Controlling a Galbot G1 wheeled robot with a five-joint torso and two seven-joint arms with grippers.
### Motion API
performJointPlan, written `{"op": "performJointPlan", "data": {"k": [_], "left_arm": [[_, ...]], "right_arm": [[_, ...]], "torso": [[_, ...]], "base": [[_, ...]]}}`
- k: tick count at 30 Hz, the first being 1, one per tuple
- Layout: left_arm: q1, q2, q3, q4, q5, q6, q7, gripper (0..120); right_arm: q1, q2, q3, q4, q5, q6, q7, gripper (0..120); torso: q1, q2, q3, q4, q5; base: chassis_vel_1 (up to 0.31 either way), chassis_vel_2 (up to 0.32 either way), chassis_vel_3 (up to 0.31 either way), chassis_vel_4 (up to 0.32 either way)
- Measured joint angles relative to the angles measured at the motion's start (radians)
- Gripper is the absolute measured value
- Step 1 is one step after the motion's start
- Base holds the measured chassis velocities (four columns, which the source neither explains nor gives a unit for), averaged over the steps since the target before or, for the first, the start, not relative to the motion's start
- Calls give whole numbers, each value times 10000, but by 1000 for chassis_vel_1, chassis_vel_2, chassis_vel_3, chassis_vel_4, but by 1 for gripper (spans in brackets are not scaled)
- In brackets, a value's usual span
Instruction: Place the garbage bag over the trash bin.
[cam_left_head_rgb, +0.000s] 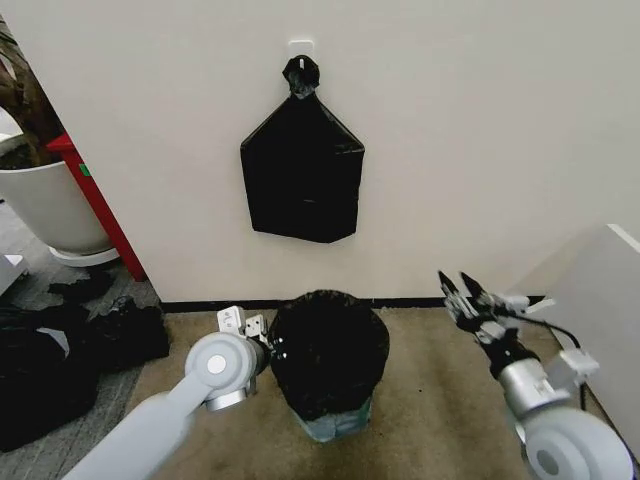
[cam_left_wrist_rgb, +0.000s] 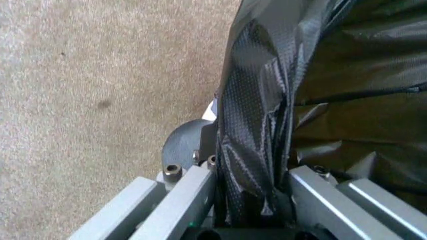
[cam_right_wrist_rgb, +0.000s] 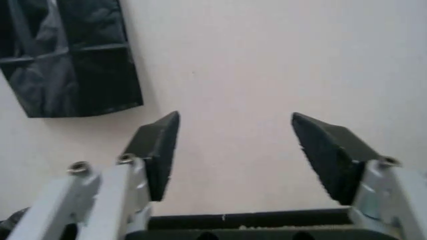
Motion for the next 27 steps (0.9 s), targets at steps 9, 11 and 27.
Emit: {"op": "performJointPlan", "data": {"k": [9,11,27], "left_arm": [[89,-252,334,417,1547,123,707,0],[108,-285,354,442,1672,142,778,0],[394,-868,401,991,2232,303,1149,0]], "right_arm": [[-134,345,-17,-6,-94,172,147,96],[-124,340,-23,4,-88,169,168,98],[128,224,-292,-4,-48,62,477,100]], "torso": [[0,0,0,1,-2],[0,0,0,1,-1],[0,0,1,0,-1]], "base": [[0,0,0,0],[0,0,0,0],[0,0,0,0]]}}
